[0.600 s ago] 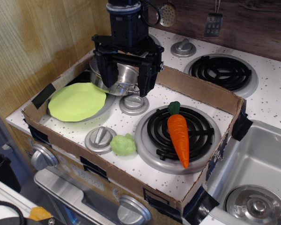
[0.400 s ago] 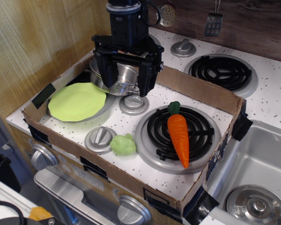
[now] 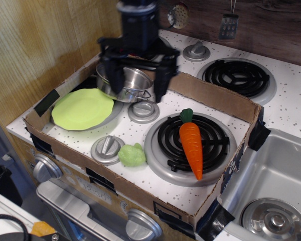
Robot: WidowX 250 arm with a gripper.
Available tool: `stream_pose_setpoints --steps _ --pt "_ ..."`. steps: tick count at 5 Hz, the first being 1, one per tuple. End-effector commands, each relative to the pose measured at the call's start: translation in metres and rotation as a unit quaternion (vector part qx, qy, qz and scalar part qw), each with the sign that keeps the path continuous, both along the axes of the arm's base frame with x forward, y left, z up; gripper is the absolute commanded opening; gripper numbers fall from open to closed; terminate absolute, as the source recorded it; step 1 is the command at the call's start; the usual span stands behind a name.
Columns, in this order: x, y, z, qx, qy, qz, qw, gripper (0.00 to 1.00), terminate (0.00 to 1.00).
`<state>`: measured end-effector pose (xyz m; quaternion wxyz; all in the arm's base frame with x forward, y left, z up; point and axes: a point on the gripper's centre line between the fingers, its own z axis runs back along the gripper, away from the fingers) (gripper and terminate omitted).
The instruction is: Put carrot on plate
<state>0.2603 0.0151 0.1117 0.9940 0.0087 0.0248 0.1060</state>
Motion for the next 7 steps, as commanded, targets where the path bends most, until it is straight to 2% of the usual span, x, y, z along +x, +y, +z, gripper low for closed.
stream_pose_setpoints --steps 1,2,3,4,7 --pt "-0.001 -0.037 0.029 0.01 -0.114 0.074 0.9907 1.0 0.0" --pt "-0.005 -0.049 -0.019 0.03 -0.196 0.1 0.9751 1.0 0.0" --pt "0.008 -0.041 -0.043 0.012 -0.198 0.096 0.9755 1.0 0.0" --pt "0.016 -0.04 -0.056 0.018 -0.191 0.083 0.978 1.0 0.0" --pt "0.03 -0.038 -0.086 -0.029 -0.165 0.068 0.9835 1.0 0.0"
